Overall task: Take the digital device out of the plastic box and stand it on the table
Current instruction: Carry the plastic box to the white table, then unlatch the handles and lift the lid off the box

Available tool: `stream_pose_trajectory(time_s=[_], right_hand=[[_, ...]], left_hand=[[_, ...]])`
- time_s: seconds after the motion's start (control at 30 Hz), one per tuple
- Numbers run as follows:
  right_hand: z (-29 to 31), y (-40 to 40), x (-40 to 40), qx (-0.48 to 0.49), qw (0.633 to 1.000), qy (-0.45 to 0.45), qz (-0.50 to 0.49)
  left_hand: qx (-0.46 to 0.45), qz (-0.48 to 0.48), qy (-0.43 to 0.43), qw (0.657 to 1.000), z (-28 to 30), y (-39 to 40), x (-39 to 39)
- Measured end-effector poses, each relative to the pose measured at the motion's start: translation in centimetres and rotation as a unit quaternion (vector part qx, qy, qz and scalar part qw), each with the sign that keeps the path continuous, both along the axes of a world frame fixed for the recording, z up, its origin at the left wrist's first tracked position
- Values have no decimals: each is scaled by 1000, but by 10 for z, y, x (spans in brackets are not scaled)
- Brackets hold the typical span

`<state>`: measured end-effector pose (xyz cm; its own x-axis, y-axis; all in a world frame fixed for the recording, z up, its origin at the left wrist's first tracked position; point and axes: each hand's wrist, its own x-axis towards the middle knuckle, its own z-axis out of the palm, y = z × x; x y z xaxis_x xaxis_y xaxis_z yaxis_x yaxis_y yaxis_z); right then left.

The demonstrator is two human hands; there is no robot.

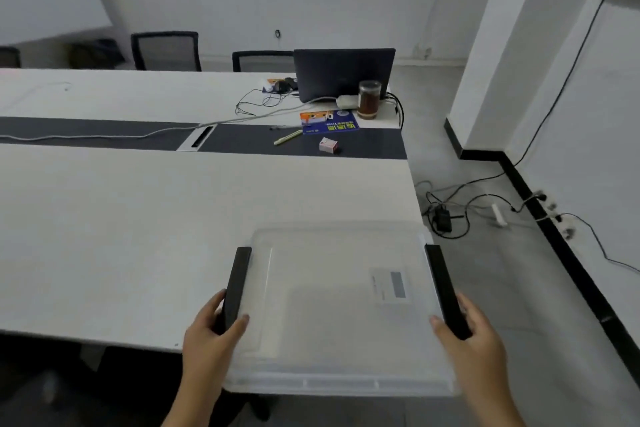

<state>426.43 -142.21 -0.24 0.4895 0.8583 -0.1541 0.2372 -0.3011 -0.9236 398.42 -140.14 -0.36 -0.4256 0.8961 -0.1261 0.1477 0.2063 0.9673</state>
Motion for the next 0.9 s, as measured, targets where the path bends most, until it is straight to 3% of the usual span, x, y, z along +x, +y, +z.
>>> stream_pose_trajectory(time_s=[0.3,0.7,0.8,0.9], right_hand=[[-13,77,-3,-33,999,-2,33],[-24,97,-35,-69,997,-16,1],[-23,102,-36,-90,992,-85,24],[-15,112,-34,-113,978,-170,35]], left_hand=[[-59,30,9,998,-6,62,-2],[-100,-14,30,994,-9,98,-32],[-103,-91,150,979,-13,103,-38],[-120,-126,367,914,-16,116,-33]])
